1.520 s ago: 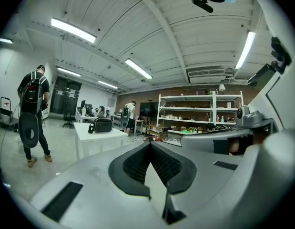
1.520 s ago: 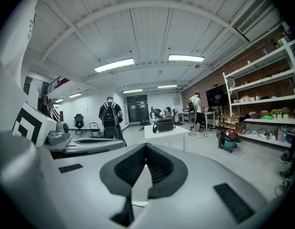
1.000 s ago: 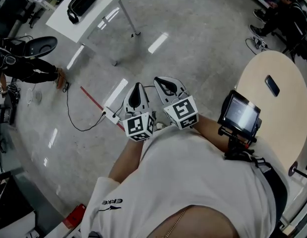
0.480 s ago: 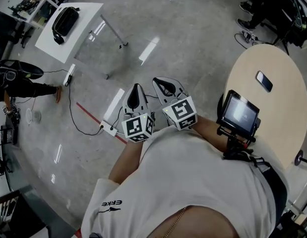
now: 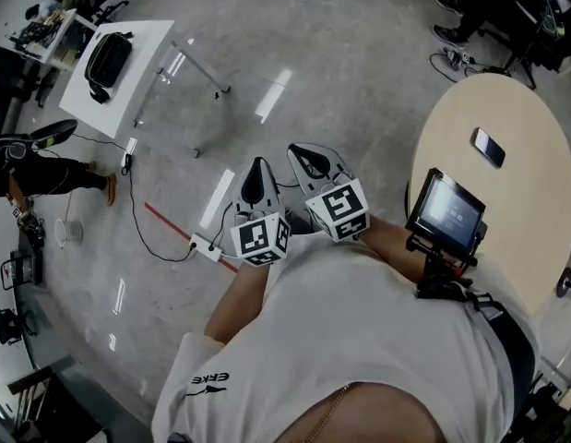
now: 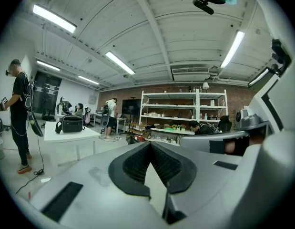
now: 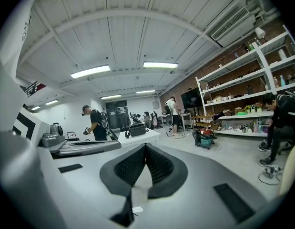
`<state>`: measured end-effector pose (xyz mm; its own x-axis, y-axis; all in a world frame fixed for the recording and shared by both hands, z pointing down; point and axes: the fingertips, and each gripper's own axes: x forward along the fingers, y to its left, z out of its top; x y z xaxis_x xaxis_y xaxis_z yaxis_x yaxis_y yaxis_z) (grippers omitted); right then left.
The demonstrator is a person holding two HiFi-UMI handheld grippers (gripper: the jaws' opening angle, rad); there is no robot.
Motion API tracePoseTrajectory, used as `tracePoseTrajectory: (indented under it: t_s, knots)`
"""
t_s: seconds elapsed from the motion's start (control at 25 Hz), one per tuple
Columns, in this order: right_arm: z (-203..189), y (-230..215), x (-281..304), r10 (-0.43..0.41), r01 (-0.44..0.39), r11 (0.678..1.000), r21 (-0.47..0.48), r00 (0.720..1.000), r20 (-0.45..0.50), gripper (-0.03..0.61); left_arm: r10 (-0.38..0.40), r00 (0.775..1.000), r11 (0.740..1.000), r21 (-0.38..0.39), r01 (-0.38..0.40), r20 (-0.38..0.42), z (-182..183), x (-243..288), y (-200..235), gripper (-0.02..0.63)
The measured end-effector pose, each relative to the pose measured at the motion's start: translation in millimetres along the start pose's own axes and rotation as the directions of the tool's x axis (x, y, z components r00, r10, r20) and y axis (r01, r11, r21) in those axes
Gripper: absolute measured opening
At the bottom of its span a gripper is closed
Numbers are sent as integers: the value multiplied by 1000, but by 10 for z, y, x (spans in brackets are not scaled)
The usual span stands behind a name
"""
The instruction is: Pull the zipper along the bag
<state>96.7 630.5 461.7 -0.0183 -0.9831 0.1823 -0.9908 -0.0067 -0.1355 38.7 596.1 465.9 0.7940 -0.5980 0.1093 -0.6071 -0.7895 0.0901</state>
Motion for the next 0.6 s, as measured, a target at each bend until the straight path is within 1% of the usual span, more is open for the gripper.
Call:
tracePoseTrajectory:
  t_s: [0.28, 0.36, 0.44, 0.6]
  knots:
    - [31, 17, -3, -4, 4, 1000, 9, 1000, -1, 5, -13, 1000, 1000, 8, 13, -9, 56, 12, 6, 3]
    - [35, 4, 74, -5, 5, 1000, 8, 1000, -7, 5, -19, 1000, 1000, 8, 19, -13, 56, 63, 45, 3]
    - [45, -40, 308, -2, 2, 1000, 3, 1000, -13, 5, -18, 1000, 1000, 6, 18, -17, 41, 233, 201, 3]
    - [214, -177, 1068, 5, -5, 1000, -12, 1000, -11, 5, -7, 1000, 1000, -5, 7, -12, 128, 818, 756, 3]
